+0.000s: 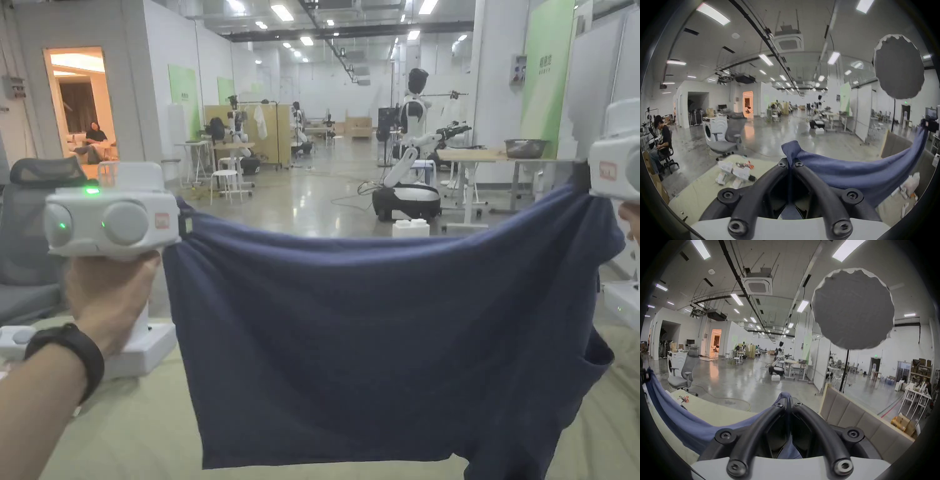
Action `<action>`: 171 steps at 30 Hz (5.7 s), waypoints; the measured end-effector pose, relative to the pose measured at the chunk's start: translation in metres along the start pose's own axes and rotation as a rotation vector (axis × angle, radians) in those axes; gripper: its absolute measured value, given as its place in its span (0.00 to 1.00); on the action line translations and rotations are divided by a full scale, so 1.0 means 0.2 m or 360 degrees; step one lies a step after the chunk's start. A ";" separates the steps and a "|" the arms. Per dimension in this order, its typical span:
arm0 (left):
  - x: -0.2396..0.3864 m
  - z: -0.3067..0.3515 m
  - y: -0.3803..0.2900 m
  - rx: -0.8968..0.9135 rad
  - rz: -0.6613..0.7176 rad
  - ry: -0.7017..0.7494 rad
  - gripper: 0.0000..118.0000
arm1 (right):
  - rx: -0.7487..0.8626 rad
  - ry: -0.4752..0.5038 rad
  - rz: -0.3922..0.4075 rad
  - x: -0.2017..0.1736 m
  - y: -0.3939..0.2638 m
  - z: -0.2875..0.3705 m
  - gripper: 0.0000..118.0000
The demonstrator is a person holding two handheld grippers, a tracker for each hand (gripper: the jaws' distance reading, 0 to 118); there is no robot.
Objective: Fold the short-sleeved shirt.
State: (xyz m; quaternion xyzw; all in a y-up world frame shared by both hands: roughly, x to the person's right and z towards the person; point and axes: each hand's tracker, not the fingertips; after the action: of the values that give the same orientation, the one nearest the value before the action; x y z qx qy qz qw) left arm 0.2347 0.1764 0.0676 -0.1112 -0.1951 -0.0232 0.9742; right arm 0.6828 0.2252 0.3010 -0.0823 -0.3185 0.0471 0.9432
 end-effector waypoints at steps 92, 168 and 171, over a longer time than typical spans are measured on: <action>-0.37 1.54 -1.94 -0.0709 0.0206 -0.0264 0.57 | -0.0307 0.0454 -0.0361 0.17 -1.67 2.16 0.00; -0.17 0.31 -1.78 -0.0872 0.0156 -0.0112 0.66 | -0.1169 0.0203 -0.0356 0.27 -2.11 0.42 0.50; -0.20 0.55 -1.63 -0.0637 0.0146 -0.0177 0.66 | -0.0992 0.0272 -0.0376 0.31 -1.98 0.61 0.51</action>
State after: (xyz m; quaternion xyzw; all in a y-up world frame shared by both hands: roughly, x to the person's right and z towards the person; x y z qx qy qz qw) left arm 0.1282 -0.1165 0.2180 -0.3124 -0.2348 -0.0110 0.9204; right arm 0.6725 -0.1406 0.5061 -0.3326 -0.2447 -0.1692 0.8949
